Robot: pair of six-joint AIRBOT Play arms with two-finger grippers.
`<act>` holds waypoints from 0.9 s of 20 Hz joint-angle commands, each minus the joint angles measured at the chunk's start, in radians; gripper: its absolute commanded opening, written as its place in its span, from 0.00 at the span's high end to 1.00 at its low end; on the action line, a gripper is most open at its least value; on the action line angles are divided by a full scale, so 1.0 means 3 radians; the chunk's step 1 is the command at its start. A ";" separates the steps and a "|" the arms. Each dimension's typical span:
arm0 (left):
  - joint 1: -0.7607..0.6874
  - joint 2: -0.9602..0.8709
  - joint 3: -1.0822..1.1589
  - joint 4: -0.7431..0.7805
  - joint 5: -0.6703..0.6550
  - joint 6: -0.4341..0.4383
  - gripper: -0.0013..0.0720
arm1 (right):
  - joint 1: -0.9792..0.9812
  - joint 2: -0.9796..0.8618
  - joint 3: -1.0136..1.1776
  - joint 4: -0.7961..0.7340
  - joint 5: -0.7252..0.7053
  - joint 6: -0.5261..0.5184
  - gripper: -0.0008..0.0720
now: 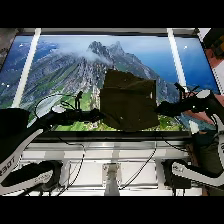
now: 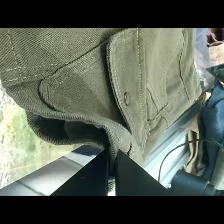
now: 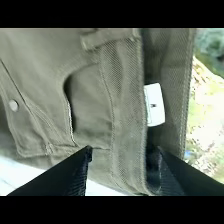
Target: Fold the clothes and pants, and hang the long-sleeved shirts on hangers.
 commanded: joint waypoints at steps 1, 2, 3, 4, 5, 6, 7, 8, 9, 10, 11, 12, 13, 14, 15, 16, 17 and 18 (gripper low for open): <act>0.0050 -0.0003 0.0004 0.0024 0.0010 0.0001 0.97 | -0.0005 -0.0168 0.0057 -0.0038 0.0175 -0.0051 0.38; 0.0066 -0.0003 0.0004 0.0024 0.0018 0.0003 0.97 | -0.0005 -0.0191 0.0057 -0.0033 0.0237 -0.0053 0.38; 0.0080 -0.0003 0.0004 0.0023 0.0028 0.0001 0.97 | -0.0005 -0.0212 0.0057 0.0017 0.0299 -0.0067 0.38; 0.0095 -0.0003 0.0004 0.0023 0.0037 0.0003 0.97 | 0.0003 -0.0224 0.0057 0.0067 0.0337 -0.0076 0.38; 0.0114 -0.0003 0.0004 0.0024 0.0037 0.0003 0.97 | 0.0009 -0.0228 0.0056 0.0113 0.0393 -0.0083 0.38; 0.0130 -0.0003 0.0004 0.0024 0.0037 0.0003 0.97 | 0.0013 -0.0228 0.0050 0.0136 0.0456 -0.0083 0.38; 0.0142 -0.0003 0.0005 0.0024 0.0043 0.0003 0.97 | 0.0013 -0.0228 0.0039 0.0140 0.0505 -0.0081 0.38; 0.0154 -0.0003 0.0005 0.0023 0.0050 0.0003 0.97 | 0.0015 -0.0228 0.0029 0.0148 0.0532 -0.0079 0.38; 0.0160 -0.0003 0.0005 0.0022 0.0060 0.0003 0.97 | 0.0015 -0.0228 0.0013 0.0161 0.0554 -0.0074 0.38; 0.0160 -0.0003 0.0005 0.0023 0.0060 0.0003 0.97 | 0.0015 -0.0228 -0.0006 0.0181 0.0585 -0.0072 0.38; 0.0160 -0.0003 0.0005 0.0023 0.0058 0.0001 0.97 | 0.0015 -0.0228 -0.0036 0.0186 0.0622 -0.0070 0.38; 0.0160 -0.0003 0.0005 0.0023 0.0058 0.0003 0.97 | 0.0015 -0.0228 -0.0074 0.0184 0.0652 -0.0070 0.38; 0.0160 -0.0003 0.0005 0.0022 0.0060 0.0003 0.97 | 0.0015 -0.0228 -0.0122 0.0186 0.0656 -0.0067 0.38; 0.0160 -0.0003 0.0005 0.0023 0.0060 0.0003 0.97 | 0.0015 -0.0228 -0.0170 0.0184 0.0669 -0.0058 0.38; 0.0160 -0.0003 0.0005 0.0022 0.0060 0.0003 0.97 | 0.0015 -0.0228 -0.0215 0.0186 0.0698 -0.0058 0.39; 0.0160 -0.0003 0.0005 0.0022 0.0060 0.0003 0.97 | 0.0015 -0.0226 -0.0249 0.0196 0.0715 -0.0061 0.45; 0.0160 -0.0003 0.0005 0.0022 0.0060 0.0001 0.97 | 0.0015 -0.0226 -0.0254 0.0210 0.0722 -0.0061 0.57; 0.0160 -0.0003 0.0005 0.0022 0.0060 0.0003 0.97 | 0.0015 -0.0226 -0.0253 0.0276 0.0752 -0.0069 0.75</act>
